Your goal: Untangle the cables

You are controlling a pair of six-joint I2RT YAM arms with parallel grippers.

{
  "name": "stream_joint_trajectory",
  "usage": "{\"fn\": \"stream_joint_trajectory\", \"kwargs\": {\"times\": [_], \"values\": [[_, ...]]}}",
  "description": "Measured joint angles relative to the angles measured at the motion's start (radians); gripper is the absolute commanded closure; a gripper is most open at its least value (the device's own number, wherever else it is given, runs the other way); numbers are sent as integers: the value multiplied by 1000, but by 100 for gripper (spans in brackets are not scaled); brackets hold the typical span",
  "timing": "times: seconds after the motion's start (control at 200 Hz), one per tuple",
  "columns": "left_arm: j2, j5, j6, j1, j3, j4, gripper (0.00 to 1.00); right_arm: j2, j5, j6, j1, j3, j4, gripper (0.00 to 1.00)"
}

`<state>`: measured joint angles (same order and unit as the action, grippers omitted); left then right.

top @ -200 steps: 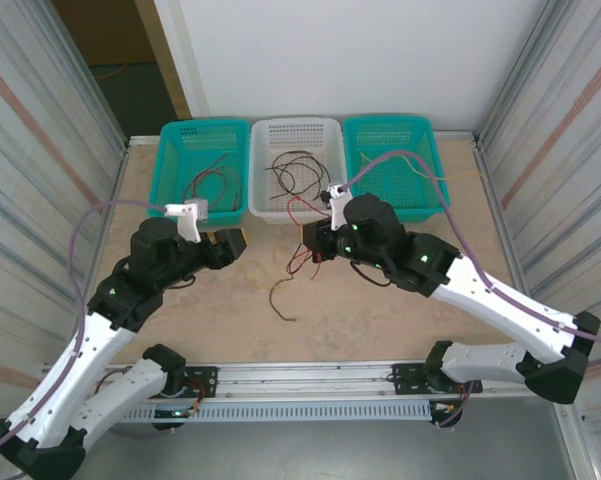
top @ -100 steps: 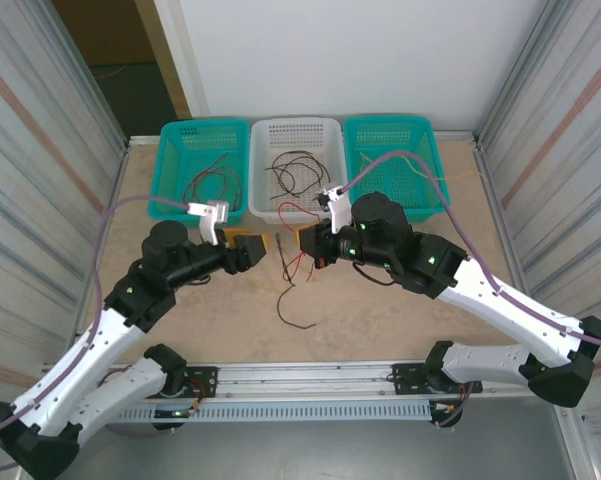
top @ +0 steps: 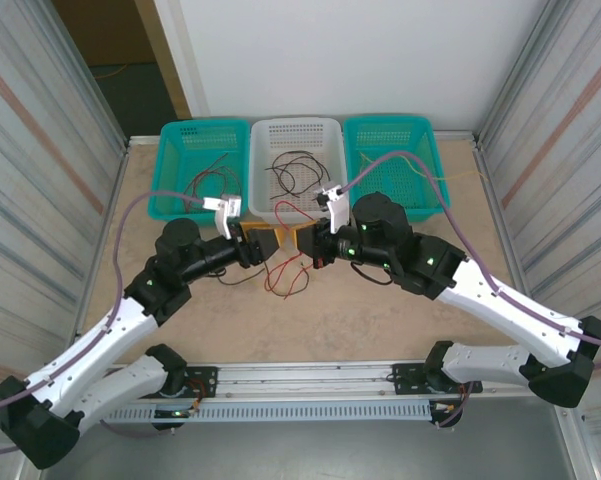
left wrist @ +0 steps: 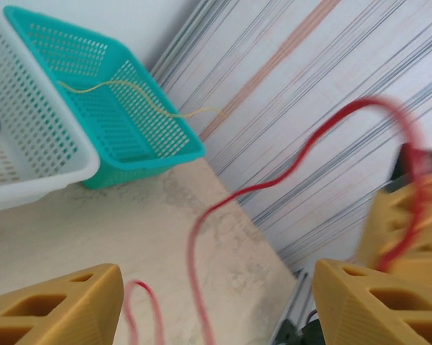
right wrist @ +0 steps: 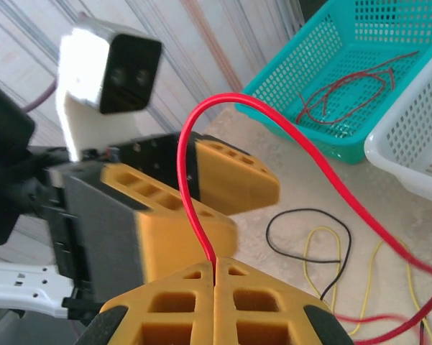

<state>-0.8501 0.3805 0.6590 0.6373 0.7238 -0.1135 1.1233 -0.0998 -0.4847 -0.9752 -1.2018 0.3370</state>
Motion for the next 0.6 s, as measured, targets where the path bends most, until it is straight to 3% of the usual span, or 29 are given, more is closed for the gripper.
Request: {"fn": "stream_joint_trajectory", "kwargs": {"times": [0.21,0.601], "values": [[44,20,103,0,-36,-108,32,3,5,0,-1,30,-1,98],[-44,43,191,0,-48,-182,67,37,5,-4,-25,37,-28,98]]}}
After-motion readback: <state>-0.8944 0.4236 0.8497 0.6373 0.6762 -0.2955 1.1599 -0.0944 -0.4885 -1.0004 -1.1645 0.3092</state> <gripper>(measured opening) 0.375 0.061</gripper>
